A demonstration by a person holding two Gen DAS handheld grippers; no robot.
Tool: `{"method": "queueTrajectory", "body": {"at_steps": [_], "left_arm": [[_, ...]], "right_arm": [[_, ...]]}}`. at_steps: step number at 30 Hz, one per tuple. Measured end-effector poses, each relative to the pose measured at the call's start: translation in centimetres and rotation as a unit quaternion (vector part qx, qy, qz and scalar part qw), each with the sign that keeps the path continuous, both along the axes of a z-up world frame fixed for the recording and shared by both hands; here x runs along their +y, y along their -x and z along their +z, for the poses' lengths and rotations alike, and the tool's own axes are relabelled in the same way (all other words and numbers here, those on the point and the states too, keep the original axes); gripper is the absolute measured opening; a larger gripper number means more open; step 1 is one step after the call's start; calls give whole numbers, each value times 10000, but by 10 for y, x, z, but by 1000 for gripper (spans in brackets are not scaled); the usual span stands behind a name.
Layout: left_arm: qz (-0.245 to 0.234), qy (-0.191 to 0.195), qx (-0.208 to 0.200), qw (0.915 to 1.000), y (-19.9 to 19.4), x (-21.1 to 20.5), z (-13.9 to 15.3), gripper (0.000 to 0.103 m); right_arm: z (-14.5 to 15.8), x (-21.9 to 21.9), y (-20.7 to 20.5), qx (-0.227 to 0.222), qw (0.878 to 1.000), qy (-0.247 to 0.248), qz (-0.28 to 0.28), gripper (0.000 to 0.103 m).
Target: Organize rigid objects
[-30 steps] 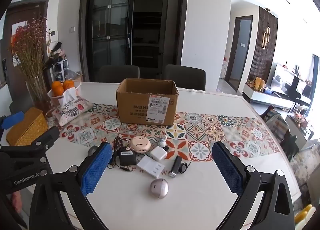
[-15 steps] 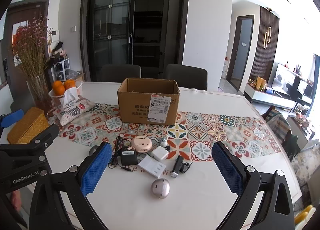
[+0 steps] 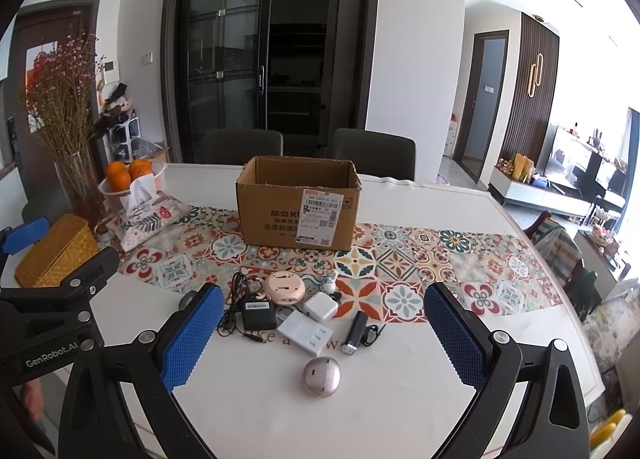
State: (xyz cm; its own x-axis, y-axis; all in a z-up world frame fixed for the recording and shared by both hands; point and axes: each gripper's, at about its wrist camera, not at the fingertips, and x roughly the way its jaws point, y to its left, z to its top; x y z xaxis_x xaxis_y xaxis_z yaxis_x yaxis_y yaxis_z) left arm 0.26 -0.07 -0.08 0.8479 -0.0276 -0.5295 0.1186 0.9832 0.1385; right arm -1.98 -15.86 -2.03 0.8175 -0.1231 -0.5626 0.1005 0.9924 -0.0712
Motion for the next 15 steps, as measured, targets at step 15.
{"method": "queueTrajectory", "body": {"at_steps": [15], "left_arm": [[-1,-11,-30,10000,2,-1,2,103]], "right_arm": [[1,0,1,-15,10000,-3,12,101]]}}
